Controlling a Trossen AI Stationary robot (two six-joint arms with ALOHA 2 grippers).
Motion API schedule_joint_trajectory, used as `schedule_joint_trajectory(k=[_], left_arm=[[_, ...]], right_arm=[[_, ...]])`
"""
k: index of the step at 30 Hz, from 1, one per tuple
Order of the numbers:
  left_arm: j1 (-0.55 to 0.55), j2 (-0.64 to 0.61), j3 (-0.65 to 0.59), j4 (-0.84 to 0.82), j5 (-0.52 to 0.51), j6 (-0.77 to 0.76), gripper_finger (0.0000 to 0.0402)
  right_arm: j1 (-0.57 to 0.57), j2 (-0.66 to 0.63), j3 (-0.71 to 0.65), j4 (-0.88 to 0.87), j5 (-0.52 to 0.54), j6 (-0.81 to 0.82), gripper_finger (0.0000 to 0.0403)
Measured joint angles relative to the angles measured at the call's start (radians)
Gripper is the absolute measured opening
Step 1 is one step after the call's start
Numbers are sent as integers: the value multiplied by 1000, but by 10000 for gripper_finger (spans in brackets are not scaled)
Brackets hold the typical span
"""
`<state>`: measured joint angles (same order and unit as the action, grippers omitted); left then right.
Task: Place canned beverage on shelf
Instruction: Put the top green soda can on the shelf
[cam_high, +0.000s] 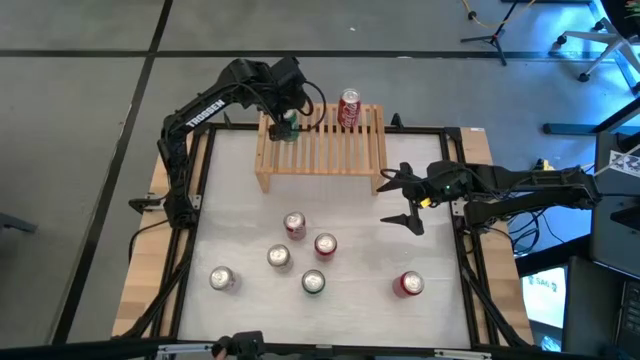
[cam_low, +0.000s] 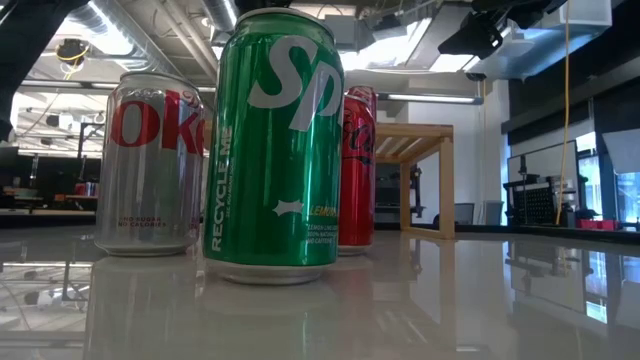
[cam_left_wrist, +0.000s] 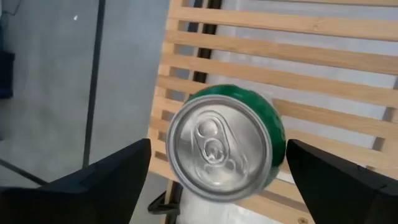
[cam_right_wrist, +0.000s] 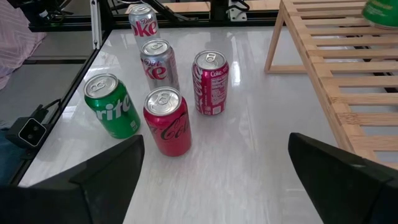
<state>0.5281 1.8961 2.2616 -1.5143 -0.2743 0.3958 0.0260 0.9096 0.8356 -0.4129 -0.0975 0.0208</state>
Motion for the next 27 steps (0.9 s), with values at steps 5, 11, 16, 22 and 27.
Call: schedule_joint_trajectory(k=[5, 11, 16, 22, 27], left_arm=[[0, 0, 0, 10, 1, 0, 365], [0, 0, 0, 15, 1, 0, 365], [1, 0, 0, 15, 1, 1, 365], [26, 0, 0, 16, 5, 7, 365], [55, 0, 0, 39, 3, 8, 365]], right_arm=[[0, 0, 0, 0, 0, 0, 392], [0, 0, 0, 0, 0, 0, 392], [0, 0, 0, 0, 0, 0, 392], [0, 0, 0, 0, 0, 0, 392], [0, 0, 0, 0, 0, 0, 392]])
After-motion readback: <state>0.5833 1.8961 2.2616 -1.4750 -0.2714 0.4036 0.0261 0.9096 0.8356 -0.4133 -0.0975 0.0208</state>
